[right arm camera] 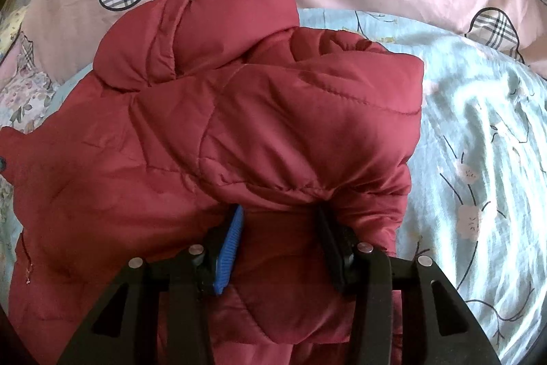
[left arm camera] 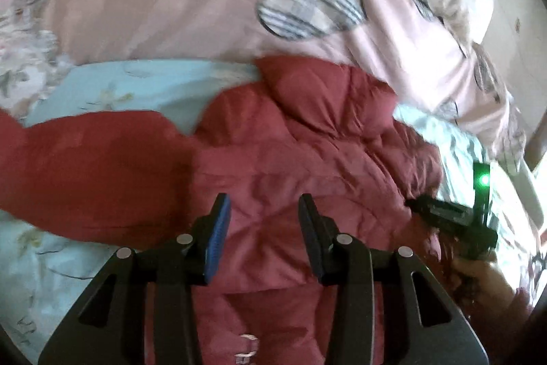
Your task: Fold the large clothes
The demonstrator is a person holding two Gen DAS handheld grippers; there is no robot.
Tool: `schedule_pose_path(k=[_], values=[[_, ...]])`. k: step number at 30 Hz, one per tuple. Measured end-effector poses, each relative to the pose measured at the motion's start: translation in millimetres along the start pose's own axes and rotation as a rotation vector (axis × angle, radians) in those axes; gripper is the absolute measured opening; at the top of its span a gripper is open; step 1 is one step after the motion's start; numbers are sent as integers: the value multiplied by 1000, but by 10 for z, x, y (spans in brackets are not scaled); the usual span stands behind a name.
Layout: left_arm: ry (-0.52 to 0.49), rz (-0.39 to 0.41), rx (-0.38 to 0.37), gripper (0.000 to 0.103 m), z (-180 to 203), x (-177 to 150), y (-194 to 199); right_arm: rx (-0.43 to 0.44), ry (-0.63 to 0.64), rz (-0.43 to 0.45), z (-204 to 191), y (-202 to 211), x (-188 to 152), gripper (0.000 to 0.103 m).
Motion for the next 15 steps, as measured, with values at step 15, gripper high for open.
schedule_pose_path(k=[15], values=[[-30, -182, 82, 40, 18, -382, -716, -37, 112, 64, -267, 324, 59, 69]])
Point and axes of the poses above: each gripper's, at about its wrist camera, not at the fingertips, and y roughly against the way its jaws point, z to its right, x to its top, the point moved 8 cm from there along -y, roughly the way its jaws point, and after that the axes turned 9 degrees about -y, right-handed, at the moved point
